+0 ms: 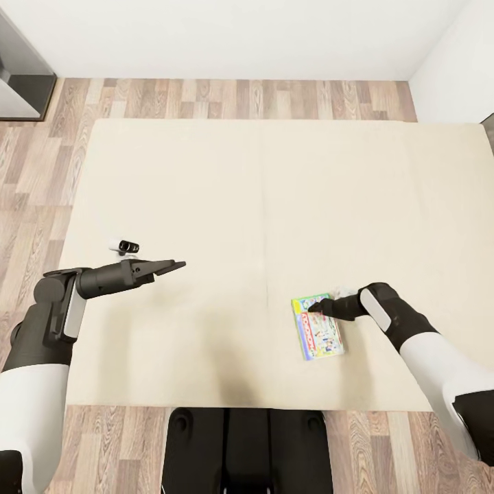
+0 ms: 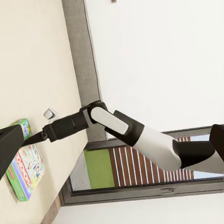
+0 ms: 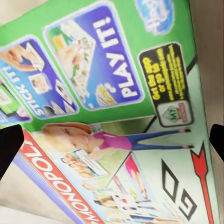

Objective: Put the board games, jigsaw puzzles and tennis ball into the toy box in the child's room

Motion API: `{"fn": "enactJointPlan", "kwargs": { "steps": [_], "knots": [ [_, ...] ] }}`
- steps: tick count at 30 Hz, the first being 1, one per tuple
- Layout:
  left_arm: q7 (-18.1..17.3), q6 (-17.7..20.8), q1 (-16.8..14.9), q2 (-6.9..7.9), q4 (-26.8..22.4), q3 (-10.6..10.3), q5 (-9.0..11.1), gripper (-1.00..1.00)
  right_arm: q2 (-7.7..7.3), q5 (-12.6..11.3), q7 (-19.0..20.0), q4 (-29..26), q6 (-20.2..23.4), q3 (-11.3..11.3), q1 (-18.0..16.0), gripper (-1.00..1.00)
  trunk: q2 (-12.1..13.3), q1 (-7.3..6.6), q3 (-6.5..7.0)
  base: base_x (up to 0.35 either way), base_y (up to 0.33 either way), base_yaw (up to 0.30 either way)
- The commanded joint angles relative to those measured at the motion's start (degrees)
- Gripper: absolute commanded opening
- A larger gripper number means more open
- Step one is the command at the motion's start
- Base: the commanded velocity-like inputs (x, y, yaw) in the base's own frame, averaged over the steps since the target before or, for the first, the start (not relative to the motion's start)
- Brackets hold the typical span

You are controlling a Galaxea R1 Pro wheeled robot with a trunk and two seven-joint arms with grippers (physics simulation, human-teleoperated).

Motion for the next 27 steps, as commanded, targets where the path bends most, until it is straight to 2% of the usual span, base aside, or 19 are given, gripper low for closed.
{"fn": "enactJointPlan", "kwargs": {
  "steps": [1,2,3,27],
  "knots": [
    [-0.22,0.61,-0.02,0.03,0.0,0.0,-0.03,1.0,0.27,0.91,0.25,-0.36,0.13,-0.11,-0.05,1.0,-0.09,0.03,-0.06,0.0,0.0,0.0],
    [-0.21,0.6,-0.01,0.04,0.0,0.0,-0.03,1.0,0.59,1.19,-0.07,-0.69,0.17,-0.43,-0.06,1.0,-0.09,0.03,-0.06,0.0,0.0,0.0],
    [-0.21,0.6,-0.01,0.05,0.0,0.0,-0.03,1.0,3.27,6.03,-10.96,-4.41,0.19,-6.62,-0.06,1.0,-0.09,0.03,-0.06,0.0,0.0,0.0],
    [-0.21,0.6,-0.01,0.17,0.02,0.08,-0.04,1.0,4.21,5.93,-11.93,-4.55,0.43,-6.66,-0.09,1.0,-0.09,0.03,-0.06,0.0,0.0,0.0]
  ]
}}
